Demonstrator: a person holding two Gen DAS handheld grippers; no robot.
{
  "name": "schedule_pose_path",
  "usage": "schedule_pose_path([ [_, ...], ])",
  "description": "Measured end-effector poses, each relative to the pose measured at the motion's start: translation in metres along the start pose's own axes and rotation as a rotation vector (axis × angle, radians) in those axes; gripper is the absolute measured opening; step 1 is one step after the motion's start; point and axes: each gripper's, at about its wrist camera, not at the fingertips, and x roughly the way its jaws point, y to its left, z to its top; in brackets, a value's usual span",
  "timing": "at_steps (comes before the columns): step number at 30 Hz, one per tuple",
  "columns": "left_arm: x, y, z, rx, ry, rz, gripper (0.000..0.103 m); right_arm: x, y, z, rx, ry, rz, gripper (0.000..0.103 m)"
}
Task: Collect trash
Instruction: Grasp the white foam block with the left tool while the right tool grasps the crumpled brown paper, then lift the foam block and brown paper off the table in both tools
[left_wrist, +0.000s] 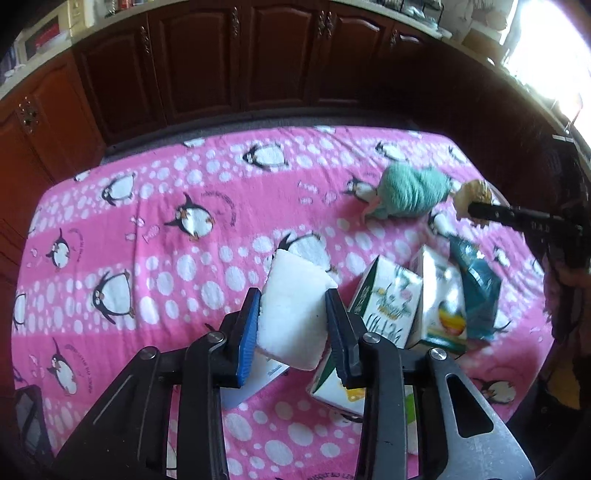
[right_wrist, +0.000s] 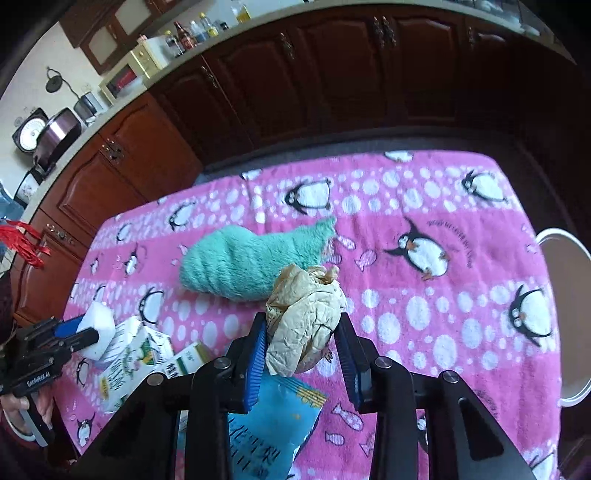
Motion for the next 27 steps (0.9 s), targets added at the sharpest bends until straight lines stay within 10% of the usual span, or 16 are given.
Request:
schedule_pose_path([
  [27, -0.009, -0.038, 0.000, -0.020, -0.045, 0.003, 0.032, -0.027, 0.024, -0.020, -0.082, -0.004, 0.034, 0.035],
])
